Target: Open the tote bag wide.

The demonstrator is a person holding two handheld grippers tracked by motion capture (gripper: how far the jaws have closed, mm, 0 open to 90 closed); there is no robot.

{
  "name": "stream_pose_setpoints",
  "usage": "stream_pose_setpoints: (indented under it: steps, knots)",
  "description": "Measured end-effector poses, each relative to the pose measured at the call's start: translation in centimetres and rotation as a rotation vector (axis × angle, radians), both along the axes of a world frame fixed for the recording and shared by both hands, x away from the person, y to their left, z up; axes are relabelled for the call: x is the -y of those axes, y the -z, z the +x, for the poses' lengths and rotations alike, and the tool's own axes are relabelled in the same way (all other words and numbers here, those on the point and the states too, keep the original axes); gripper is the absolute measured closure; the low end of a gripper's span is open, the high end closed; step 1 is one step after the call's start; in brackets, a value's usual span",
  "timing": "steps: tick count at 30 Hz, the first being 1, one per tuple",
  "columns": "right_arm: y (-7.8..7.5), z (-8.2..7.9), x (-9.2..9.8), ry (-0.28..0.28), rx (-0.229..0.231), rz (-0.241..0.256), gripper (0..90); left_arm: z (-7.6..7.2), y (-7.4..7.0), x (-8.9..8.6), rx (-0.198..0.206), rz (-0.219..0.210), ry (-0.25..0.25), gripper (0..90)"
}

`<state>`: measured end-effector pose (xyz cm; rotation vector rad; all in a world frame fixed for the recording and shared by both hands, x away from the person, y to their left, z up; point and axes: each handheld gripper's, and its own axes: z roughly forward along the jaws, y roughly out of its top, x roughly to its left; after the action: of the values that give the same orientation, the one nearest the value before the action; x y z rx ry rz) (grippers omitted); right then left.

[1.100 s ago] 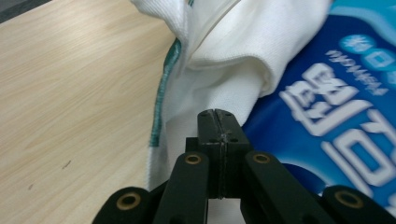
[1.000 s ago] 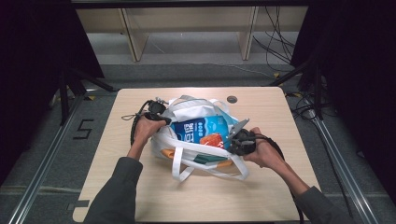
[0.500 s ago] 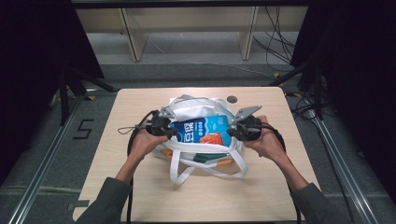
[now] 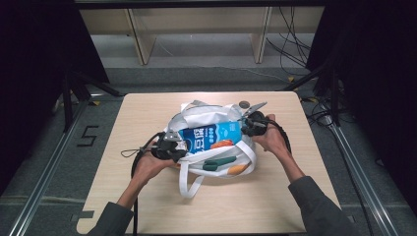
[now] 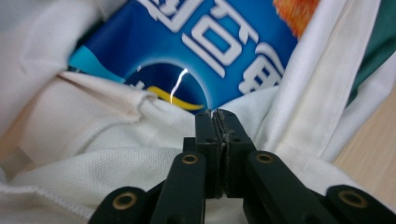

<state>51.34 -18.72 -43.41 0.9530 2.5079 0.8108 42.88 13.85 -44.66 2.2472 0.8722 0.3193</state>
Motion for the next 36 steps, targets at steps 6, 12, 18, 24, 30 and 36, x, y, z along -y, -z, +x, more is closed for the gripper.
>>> stream_pose_setpoints:
  steps: [6, 12, 18, 24, 30, 36]
  knots:
    - [-3.0, -1.5, -0.4, -0.035, 0.078, 0.085, 90.0, -0.2, -1.6, -0.1, 0.037, -0.064, -0.008, 85.2]
    - [-3.6, -2.3, -2.8, -0.13, 0.093, 0.081, 90.0, -0.6, -2.9, 0.6, 0.063, -0.092, 0.015, 84.4]
    - [-3.4, -3.9, -3.5, -0.183, 0.078, 0.055, 90.0, -1.2, -3.5, -0.1, 0.069, -0.123, 0.025, 84.1]
    - [-2.0, -5.7, -3.9, -0.226, -0.025, 0.048, 90.0, -1.4, -2.5, 0.7, 0.034, -0.138, 0.029, 84.1]
    - [0.3, -8.4, -3.9, -0.316, -0.11, -0.067, 90.0, -1.6, -1.9, 1.6, 0.01, -0.135, 0.058, 83.9]
    - [-0.8, -8.2, -3.7, -0.293, -0.053, -0.019, 90.0, -1.9, -1.0, 1.8, -0.026, -0.083, 0.07, 84.3]
